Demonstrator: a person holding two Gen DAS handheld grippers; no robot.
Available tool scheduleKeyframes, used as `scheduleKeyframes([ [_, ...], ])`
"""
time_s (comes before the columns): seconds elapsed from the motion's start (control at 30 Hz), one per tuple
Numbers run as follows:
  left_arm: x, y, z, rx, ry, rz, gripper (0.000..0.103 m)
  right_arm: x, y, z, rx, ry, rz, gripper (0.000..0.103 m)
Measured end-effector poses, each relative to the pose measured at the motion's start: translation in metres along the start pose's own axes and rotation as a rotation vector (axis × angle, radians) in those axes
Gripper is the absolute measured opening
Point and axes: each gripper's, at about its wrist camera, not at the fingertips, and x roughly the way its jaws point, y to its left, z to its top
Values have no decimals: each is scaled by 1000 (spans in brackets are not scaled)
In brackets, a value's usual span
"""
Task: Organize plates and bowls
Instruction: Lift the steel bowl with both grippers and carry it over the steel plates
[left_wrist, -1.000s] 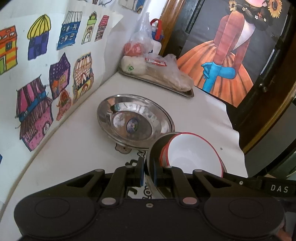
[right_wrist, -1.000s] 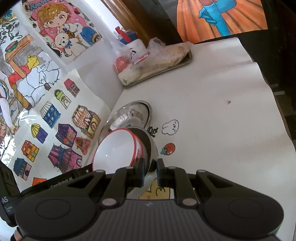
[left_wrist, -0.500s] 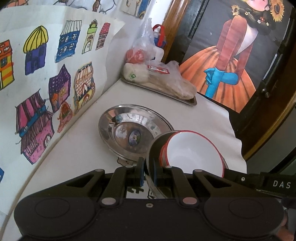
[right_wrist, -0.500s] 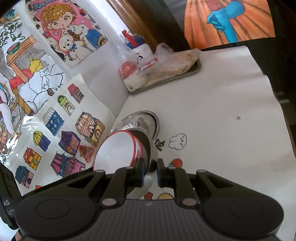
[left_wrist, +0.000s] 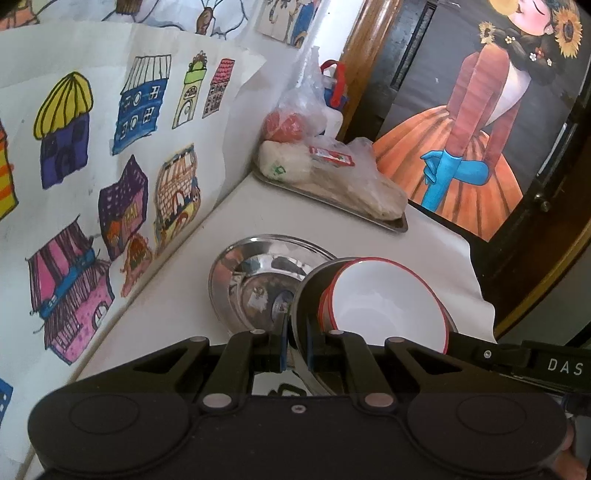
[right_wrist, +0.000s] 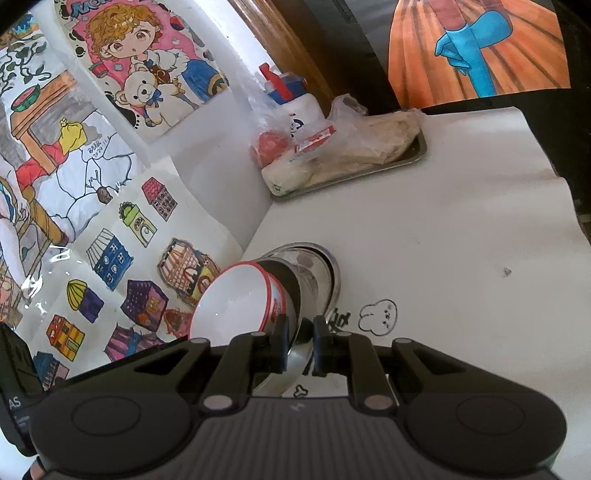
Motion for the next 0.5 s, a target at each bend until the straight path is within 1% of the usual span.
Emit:
scheduleKeyframes([
  [0.5, 20, 19, 14, -33, 2, 36, 8, 34, 8, 14, -30, 19, 22, 15],
])
